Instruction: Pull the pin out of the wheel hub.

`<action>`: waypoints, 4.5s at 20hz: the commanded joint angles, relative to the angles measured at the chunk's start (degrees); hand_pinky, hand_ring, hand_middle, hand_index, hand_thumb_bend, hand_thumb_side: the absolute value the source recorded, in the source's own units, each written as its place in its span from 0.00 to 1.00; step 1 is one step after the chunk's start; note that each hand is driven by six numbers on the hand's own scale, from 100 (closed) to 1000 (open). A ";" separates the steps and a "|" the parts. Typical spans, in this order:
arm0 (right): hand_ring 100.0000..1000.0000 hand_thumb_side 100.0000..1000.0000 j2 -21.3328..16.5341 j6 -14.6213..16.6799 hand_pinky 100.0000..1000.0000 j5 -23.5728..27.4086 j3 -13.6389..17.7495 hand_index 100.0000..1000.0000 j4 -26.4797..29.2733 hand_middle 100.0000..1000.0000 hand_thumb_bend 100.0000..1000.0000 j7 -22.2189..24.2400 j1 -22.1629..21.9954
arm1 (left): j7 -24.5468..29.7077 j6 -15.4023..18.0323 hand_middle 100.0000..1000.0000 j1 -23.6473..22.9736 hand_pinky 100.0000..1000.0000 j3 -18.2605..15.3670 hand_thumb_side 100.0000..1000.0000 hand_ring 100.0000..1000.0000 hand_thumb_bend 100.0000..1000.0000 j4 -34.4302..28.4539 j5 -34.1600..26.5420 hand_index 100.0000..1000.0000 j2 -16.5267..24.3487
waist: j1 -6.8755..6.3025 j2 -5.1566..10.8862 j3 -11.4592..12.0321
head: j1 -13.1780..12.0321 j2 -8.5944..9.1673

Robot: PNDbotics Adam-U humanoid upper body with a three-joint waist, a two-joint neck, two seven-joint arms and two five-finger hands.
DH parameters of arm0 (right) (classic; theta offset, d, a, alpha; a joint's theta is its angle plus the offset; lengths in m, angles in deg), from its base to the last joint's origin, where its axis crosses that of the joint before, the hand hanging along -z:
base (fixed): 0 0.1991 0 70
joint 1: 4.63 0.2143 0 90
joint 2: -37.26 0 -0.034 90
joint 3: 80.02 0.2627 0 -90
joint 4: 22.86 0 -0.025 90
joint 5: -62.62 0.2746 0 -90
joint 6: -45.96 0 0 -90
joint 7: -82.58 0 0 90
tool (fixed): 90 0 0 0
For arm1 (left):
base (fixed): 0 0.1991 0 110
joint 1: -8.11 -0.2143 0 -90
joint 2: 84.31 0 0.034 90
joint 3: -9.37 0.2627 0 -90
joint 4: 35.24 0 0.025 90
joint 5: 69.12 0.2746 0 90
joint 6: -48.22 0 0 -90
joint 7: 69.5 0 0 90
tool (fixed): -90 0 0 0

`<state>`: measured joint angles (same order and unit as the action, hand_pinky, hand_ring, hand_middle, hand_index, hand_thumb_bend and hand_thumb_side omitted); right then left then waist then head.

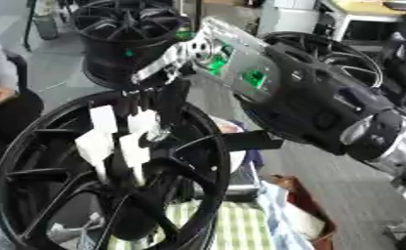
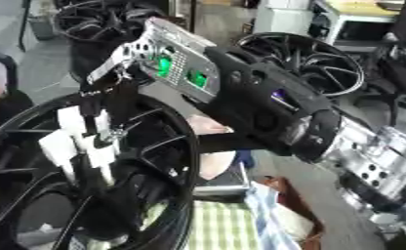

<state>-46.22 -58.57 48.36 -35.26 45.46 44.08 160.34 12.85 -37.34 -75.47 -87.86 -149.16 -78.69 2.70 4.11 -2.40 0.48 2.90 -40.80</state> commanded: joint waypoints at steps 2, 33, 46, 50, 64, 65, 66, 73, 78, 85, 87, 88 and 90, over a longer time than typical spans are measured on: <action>0.85 0.17 -1.11 -0.36 0.82 0.68 0.52 0.86 -0.49 0.78 0.31 0.47 0.58 | 0.13 -0.21 0.77 0.39 0.81 0.01 0.58 0.89 0.06 -0.66 -0.04 0.78 0.67 | -0.44 0.36 0.00 | -0.03 -0.12; 0.85 0.18 4.00 4.09 0.82 -8.35 3.59 0.86 -7.92 0.79 0.33 0.47 -2.12 | 0.69 -0.25 0.77 0.92 0.82 0.24 0.60 0.89 0.04 -0.66 -0.11 0.78 0.08 | -0.67 -1.47 1.00 | 0.42 0.58; 0.84 0.18 4.74 4.40 0.81 -6.13 3.63 0.83 -7.70 0.76 0.31 0.47 -2.93 | 0.72 -0.37 0.77 0.98 0.82 0.11 0.61 0.90 0.04 -0.66 -0.10 0.78 -0.18 | -0.59 -1.87 1.21 | 0.17 0.57; 0.83 0.16 4.57 3.24 0.80 -5.37 3.18 0.81 -6.86 0.75 0.32 0.47 -3.00 | 0.75 -0.41 0.77 0.96 0.82 0.08 0.61 0.90 0.03 -0.66 -0.09 0.78 -0.17 | -0.57 -1.81 1.16 | 0.05 0.63; 0.79 0.16 2.62 -1.41 0.79 -7.78 1.06 0.84 2.48 0.80 0.36 0.47 -1.76 | 0.97 -0.61 0.77 0.54 0.82 0.12 0.60 0.90 0.03 -0.66 -0.11 0.78 0.09 | -0.15 -0.63 0.88 | -0.41 -0.45; 0.78 0.15 2.79 -1.89 0.79 -8.13 0.87 0.84 2.40 0.81 0.36 0.47 -1.92 | 0.99 -0.61 0.77 0.50 0.82 0.12 0.60 0.90 0.03 -0.66 -0.11 0.78 0.05 | -0.15 -0.59 0.92 | -0.35 -0.53; 0.77 0.14 2.97 -2.28 0.78 -8.45 0.76 0.84 2.37 0.81 0.36 0.47 -2.09 | 0.97 -0.62 0.77 0.47 0.82 0.10 0.60 0.90 0.03 -0.66 -0.10 0.78 0.02 | -0.15 -0.56 0.95 | -0.32 -0.57; 0.78 0.15 3.97 -4.23 0.77 -11.02 1.34 0.84 1.91 0.81 0.35 0.47 -3.78 | 0.99 -0.56 0.78 0.51 0.82 0.10 0.60 0.90 0.03 -0.66 -0.15 0.78 -0.10 | -0.15 -0.61 1.16 | -0.24 -0.41; 0.78 0.15 4.35 -3.92 0.77 -13.37 2.12 0.84 0.45 0.80 0.35 0.47 -4.52 | 1.10 -0.52 0.78 0.47 0.82 0.15 0.61 0.90 0.03 -0.66 -0.18 0.78 -0.18 | -0.17 -0.77 1.30 | -0.05 -0.15; 0.77 0.16 5.06 -3.64 0.76 -13.77 2.93 0.82 -0.29 0.77 0.32 0.43 -5.30 | 1.31 -0.56 0.78 0.42 0.82 0.23 0.60 0.90 0.03 -0.66 -0.24 0.78 -0.33 | -0.13 -0.90 1.45 | 0.08 0.17; 0.75 0.17 5.22 -4.20 0.75 -13.83 3.25 0.80 -0.16 0.73 0.31 -0.36 -5.46 | 1.33 -0.58 0.78 0.40 0.82 0.23 0.60 0.90 0.03 -0.66 -0.27 0.78 -0.36 | -0.12 -0.93 1.50 | 0.12 0.16; 0.75 0.18 5.33 -4.61 0.75 -13.80 3.38 0.79 -0.05 0.72 0.30 -1.01 -5.58 | 1.33 -0.61 0.78 0.38 0.82 0.24 0.61 0.90 0.03 -0.66 -0.27 0.78 -0.40 | -0.13 -0.96 1.52 | 0.12 0.16; 0.74 0.19 5.60 -5.38 0.74 -13.51 3.49 0.78 0.20 0.71 0.29 -2.31 -5.80 | 1.34 -0.65 0.78 0.31 0.82 0.23 0.61 0.90 0.03 -0.66 -0.26 0.78 -0.47 | -0.13 -1.01 1.57 | 0.16 0.19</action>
<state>-40.44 -62.91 34.98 -32.70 45.12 41.97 153.62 14.02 -37.98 -75.39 -87.55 -149.16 -78.74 1.74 4.36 -3.92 2.05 2.88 -41.19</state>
